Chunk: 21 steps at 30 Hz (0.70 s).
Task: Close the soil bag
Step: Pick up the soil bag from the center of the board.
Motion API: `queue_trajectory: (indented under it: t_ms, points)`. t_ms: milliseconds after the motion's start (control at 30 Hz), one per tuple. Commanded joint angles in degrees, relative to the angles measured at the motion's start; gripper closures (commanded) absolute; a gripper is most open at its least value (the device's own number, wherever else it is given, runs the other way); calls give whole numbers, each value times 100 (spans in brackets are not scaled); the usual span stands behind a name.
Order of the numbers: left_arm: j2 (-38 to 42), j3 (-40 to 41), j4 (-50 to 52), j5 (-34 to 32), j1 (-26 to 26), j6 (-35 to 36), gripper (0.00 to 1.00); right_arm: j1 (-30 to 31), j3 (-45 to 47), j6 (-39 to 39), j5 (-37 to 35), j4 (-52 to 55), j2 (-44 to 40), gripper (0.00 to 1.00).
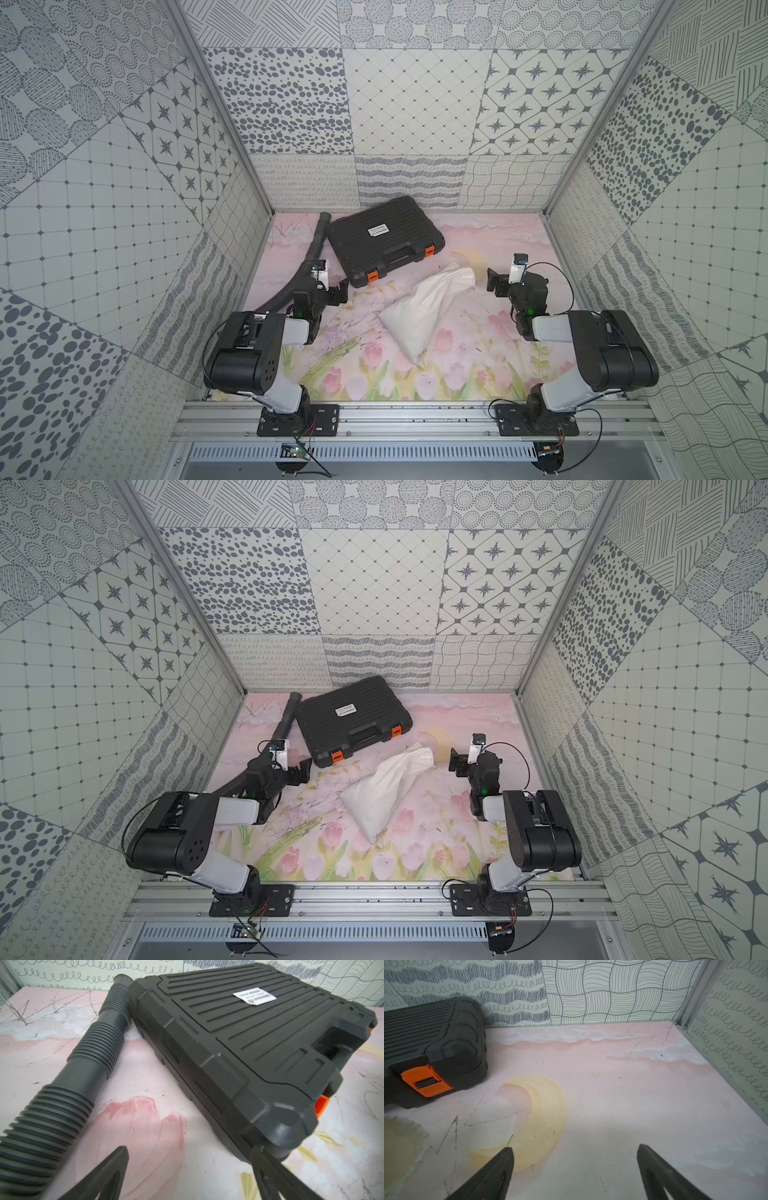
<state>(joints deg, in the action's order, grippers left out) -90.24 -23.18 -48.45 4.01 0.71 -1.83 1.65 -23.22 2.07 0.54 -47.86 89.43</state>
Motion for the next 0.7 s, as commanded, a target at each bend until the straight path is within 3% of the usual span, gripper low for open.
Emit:
queue_trajectory:
  t_ms: [0,667]
  points:
    - [-23,4,-151,-50,-3,-19,4,11,19,-22,-54,-260,24,3]
    - [114,-45,22,-213,-2,-81,4,-16,25,53,-105,-272,-49,3]
